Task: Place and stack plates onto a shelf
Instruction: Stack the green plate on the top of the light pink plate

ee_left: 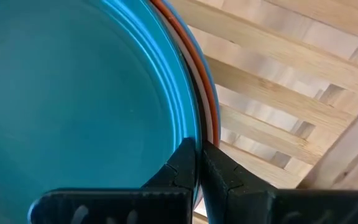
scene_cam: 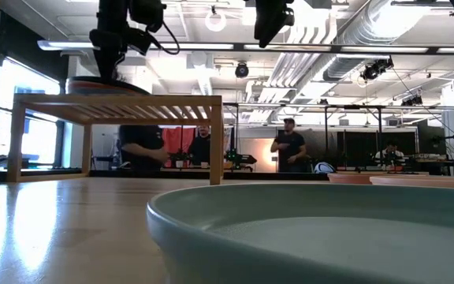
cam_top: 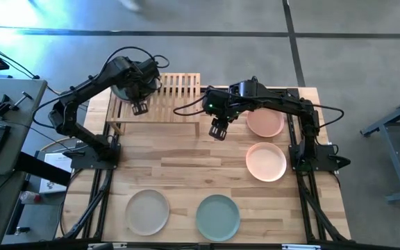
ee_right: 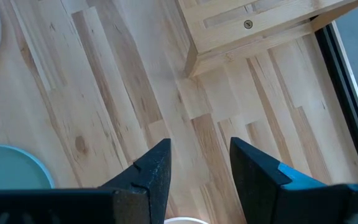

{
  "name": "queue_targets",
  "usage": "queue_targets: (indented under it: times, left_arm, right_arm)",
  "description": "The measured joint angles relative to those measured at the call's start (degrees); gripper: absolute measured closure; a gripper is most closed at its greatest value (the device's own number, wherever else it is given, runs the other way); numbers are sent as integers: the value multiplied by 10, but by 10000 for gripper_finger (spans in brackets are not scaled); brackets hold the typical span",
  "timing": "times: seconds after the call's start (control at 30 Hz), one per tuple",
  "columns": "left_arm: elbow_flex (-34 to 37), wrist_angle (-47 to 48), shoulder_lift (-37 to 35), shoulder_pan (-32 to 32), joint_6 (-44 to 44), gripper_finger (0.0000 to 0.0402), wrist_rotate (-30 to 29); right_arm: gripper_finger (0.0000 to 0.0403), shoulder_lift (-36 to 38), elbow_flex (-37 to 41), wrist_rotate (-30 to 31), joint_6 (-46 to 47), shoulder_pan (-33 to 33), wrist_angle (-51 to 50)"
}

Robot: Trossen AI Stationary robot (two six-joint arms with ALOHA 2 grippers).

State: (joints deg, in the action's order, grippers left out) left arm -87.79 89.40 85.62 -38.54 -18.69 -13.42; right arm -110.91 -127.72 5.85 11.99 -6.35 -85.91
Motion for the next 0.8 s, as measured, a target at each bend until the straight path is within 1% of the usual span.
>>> queue_targets:
  times: [0.3, 0.47, 0.8]
  left_arm:
    - [1, 10, -6, 24, 9, 401, 8]
    - [1, 10, -13, 41, 25, 401, 11]
    - [1, 8, -15, 65, 51, 401, 23]
  right_arm:
    - [262, 0, 0, 0, 0, 0, 0]
    - [262, 0, 0, 13, 0, 0, 0]
    - [262, 0, 0, 15, 0, 0, 0]
